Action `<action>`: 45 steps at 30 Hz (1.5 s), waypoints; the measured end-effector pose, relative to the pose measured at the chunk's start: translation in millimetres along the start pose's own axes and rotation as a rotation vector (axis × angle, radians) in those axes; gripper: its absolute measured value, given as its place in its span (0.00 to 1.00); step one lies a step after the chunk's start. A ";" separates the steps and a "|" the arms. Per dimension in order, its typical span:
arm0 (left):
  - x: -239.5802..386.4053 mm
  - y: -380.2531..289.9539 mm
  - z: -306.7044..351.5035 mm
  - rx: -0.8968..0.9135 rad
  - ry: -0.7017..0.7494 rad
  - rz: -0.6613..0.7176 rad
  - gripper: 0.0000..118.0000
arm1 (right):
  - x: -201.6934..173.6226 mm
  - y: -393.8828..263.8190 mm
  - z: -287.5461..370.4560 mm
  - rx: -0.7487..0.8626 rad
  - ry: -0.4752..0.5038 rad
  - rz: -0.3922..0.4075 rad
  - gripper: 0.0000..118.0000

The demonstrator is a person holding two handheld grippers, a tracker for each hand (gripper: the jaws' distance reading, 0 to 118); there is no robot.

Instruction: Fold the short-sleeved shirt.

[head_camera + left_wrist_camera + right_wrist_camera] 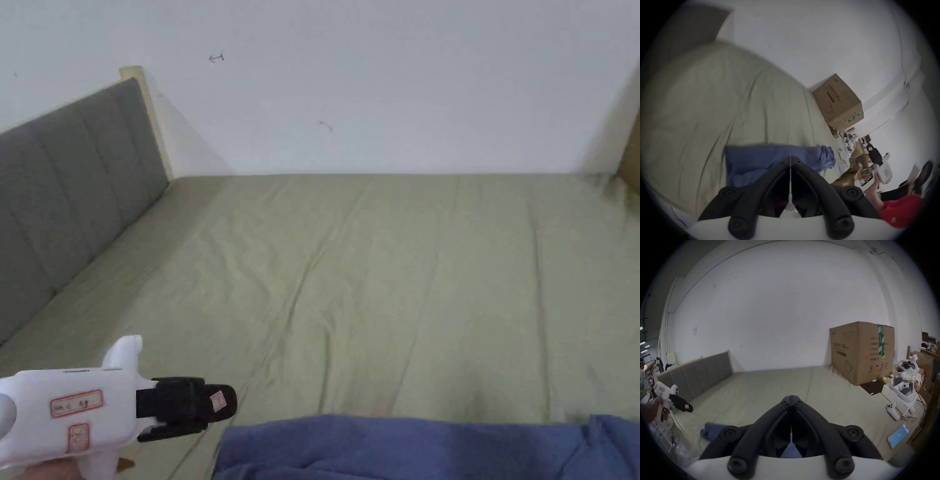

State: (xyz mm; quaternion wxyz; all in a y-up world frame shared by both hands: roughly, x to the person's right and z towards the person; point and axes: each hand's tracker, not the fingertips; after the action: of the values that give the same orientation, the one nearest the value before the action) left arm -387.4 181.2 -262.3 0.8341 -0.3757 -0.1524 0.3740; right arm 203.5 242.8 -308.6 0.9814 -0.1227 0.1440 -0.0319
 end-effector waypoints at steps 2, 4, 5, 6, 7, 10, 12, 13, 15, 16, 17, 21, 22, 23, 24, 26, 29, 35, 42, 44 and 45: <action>-42.0 1.9 -1.9 -0.002 0.067 0.070 0.51 | -11.0 -4.7 -5.5 -0.040 0.012 0.023 0.00; -68.3 -2.5 -12.8 -0.059 0.070 0.094 1.00 | -21.6 -9.5 -11.8 -0.076 0.041 0.034 0.00; -81.2 -4.2 -4.7 -0.020 0.036 0.081 0.96 | -28.2 -9.5 -15.0 -0.089 0.054 0.041 0.00; -92.5 -5.2 -7.4 -0.034 0.021 0.127 0.97 | -34.3 -11.2 -17.3 -0.103 0.066 0.048 0.00; -105.2 -6.1 -10.8 -0.045 0.000 0.161 0.99 | -40.5 -13.1 -19.9 -0.123 0.082 0.057 0.00; -126.3 -15.7 -41.0 -0.103 -0.155 0.266 1.00 | -57.8 -13.9 -27.7 -0.183 0.128 0.092 0.00; -153.3 -19.9 -65.3 -0.131 -0.234 0.316 1.00 | -68.0 -14.6 -31.5 -0.200 0.136 0.102 0.00; -162.7 -23.2 -77.0 -0.140 -0.260 0.332 1.00 | -70.7 -12.4 -34.2 -0.209 0.146 0.099 0.00; -164.2 -24.0 -92.1 -0.116 -0.391 0.343 1.00 | -77.2 -10.3 -37.7 -0.222 0.162 0.086 0.00; -161.0 -22.8 -103.7 -0.131 -0.452 0.355 1.00 | -80.2 -9.5 -40.0 -0.228 0.167 0.082 0.00; -155.1 -23.0 -118.8 -0.186 -0.471 0.366 0.98 | -80.7 -8.5 -44.1 -0.234 0.173 0.079 0.00; -115.1 -20.3 -139.6 -0.215 -0.045 0.071 0.05 | -88.8 -9.4 -52.1 -0.250 0.176 0.107 0.00; -116.4 -22.8 -148.4 -0.242 0.151 0.012 0.05 | -88.8 -9.3 -52.6 -0.253 0.177 0.107 0.00; -123.2 -28.0 -141.5 -0.239 0.026 0.148 0.05 | -88.3 -9.5 -52.0 -0.257 0.182 0.104 0.00; -104.3 -28.8 -139.4 -0.174 -0.052 0.226 0.05 | -88.4 -9.8 -51.6 -0.260 0.186 0.101 0.00; -73.4 -28.4 -131.5 -0.210 0.102 0.044 0.05 | -86.8 -10.4 -50.5 -0.262 0.188 0.096 0.00; -42.4 -7.0 -99.4 -0.167 0.221 -0.119 0.05 | -81.2 -9.2 -47.0 -0.264 0.194 0.082 0.00; -5.0 16.1 -57.1 -0.139 0.820 -0.457 0.05 | -59.5 -14.0 -32.4 -0.245 0.201 0.053 0.00; 74.6 -4.3 -136.5 -0.217 0.284 -0.256 0.11 | -32.1 -23.9 -20.7 -0.271 0.184 -0.018 0.00; 91.5 -11.4 -177.2 -0.256 0.194 -0.263 0.74 | -24.9 -23.4 -16.3 -0.268 0.178 -0.033 0.00; 96.2 -12.8 -191.9 -0.289 0.144 -0.251 0.97 | -19.1 -24.6 -16.9 -0.269 0.175 -0.035 0.00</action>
State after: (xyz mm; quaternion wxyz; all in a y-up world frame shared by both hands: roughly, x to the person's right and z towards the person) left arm -213.4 148.2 -384.2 0.8203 -0.4954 -0.1901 0.2133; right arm 179.7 217.0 -312.9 0.9391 -0.2522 0.2299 -0.0402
